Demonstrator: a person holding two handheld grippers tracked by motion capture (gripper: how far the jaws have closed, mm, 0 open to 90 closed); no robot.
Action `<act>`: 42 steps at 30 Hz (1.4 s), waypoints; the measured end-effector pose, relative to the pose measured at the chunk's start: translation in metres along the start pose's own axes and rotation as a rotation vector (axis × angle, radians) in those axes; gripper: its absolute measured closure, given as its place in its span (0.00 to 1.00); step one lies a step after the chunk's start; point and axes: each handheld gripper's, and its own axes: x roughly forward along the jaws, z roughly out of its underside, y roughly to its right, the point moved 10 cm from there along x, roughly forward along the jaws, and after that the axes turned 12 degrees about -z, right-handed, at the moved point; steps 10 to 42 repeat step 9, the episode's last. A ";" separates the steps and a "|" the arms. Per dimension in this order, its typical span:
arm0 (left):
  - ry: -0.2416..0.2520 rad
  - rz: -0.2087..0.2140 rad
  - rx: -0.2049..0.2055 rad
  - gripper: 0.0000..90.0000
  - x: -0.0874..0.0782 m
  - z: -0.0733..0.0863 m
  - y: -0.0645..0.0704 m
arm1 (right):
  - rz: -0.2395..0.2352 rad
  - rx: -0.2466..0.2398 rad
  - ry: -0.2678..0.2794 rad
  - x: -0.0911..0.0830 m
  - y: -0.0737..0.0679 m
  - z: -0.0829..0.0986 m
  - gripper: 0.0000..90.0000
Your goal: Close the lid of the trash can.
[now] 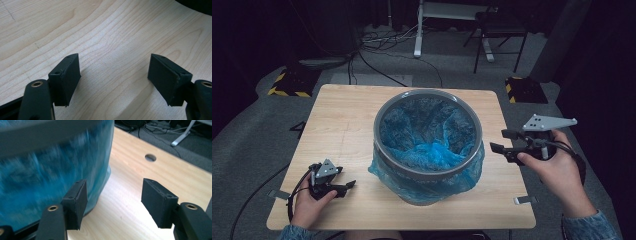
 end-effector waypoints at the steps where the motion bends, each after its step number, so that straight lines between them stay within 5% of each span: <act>1: 0.000 0.000 0.001 0.29 0.000 0.000 0.000 | 0.000 0.006 -0.002 0.002 0.001 0.006 0.42; 9: 0.000 0.000 0.000 0.29 0.000 0.000 0.000 | 0.006 0.062 -0.011 0.016 0.013 0.053 0.41; 42: 0.000 0.000 0.000 0.29 0.000 0.000 0.000 | 0.006 0.062 -0.011 0.016 0.013 0.053 0.41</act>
